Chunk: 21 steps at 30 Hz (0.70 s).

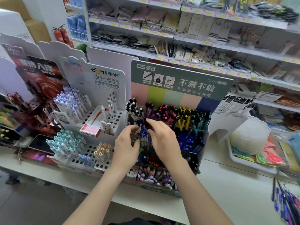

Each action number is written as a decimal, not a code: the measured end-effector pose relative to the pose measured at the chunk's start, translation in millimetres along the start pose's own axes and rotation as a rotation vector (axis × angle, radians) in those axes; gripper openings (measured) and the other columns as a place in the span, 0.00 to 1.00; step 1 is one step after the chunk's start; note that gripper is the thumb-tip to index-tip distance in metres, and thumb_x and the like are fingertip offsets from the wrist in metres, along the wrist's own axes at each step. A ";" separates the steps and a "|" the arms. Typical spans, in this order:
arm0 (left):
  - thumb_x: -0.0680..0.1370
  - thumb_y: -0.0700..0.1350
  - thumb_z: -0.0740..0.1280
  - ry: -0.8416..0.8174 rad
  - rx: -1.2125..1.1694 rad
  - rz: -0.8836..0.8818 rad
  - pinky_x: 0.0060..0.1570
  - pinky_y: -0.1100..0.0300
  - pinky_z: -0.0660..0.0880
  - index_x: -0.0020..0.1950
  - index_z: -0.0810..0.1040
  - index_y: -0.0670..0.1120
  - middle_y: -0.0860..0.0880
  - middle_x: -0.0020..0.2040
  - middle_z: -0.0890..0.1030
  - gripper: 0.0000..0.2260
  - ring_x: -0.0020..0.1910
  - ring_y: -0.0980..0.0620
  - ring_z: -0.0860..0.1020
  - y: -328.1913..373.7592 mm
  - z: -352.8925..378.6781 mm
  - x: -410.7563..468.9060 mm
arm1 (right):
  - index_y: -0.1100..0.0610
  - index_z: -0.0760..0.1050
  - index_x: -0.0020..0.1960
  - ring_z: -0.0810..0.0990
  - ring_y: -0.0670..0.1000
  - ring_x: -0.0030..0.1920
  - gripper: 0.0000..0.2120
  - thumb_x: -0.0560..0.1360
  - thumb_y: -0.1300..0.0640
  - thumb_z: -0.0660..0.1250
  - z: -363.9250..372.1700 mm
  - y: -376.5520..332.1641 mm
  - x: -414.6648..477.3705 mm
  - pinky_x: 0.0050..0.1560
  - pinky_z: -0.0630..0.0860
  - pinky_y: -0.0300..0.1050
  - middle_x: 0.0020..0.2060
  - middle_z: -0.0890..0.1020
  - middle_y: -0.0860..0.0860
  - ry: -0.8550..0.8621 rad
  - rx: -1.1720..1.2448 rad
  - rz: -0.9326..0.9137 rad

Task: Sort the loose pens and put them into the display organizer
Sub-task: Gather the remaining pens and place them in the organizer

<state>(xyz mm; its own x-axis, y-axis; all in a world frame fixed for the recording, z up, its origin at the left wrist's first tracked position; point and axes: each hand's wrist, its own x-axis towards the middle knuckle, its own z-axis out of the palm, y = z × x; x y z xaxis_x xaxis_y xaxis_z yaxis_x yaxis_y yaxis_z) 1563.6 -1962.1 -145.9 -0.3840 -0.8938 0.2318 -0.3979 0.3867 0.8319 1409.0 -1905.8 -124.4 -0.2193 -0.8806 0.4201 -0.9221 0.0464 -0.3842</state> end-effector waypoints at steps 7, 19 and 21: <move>0.78 0.32 0.72 0.097 -0.019 0.045 0.57 0.72 0.74 0.65 0.78 0.50 0.53 0.61 0.72 0.20 0.54 0.59 0.79 7.6 7.0 -9.3 | 0.54 0.81 0.68 0.79 0.56 0.64 0.17 0.81 0.62 0.64 14.3 -9.3 -30.3 0.61 0.71 0.54 0.57 0.87 0.48 0.100 -0.236 -0.024; 0.79 0.44 0.73 -0.402 -0.182 0.151 0.40 0.57 0.79 0.49 0.80 0.53 0.56 0.40 0.82 0.04 0.39 0.52 0.81 57.8 54.8 -43.2 | 0.48 0.85 0.59 0.82 0.38 0.46 0.13 0.82 0.60 0.65 -64.0 40.2 -130.4 0.47 0.74 0.28 0.45 0.86 0.40 -0.093 0.222 0.551; 0.80 0.47 0.71 -0.525 -0.121 0.212 0.41 0.55 0.79 0.49 0.80 0.54 0.57 0.40 0.82 0.02 0.39 0.53 0.80 68.6 72.8 -51.9 | 0.47 0.85 0.60 0.81 0.39 0.44 0.13 0.82 0.58 0.64 -79.0 63.6 -154.7 0.43 0.72 0.28 0.44 0.86 0.42 -0.212 0.185 0.674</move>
<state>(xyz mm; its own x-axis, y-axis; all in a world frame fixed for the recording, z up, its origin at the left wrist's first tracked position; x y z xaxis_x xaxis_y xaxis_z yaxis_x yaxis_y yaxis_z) 1495.6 -1872.6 -137.6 -0.8193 -0.5548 0.1445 -0.1807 0.4891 0.8533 1359.1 -1729.4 -148.9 -0.6365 -0.7622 -0.1180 -0.5357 0.5469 -0.6434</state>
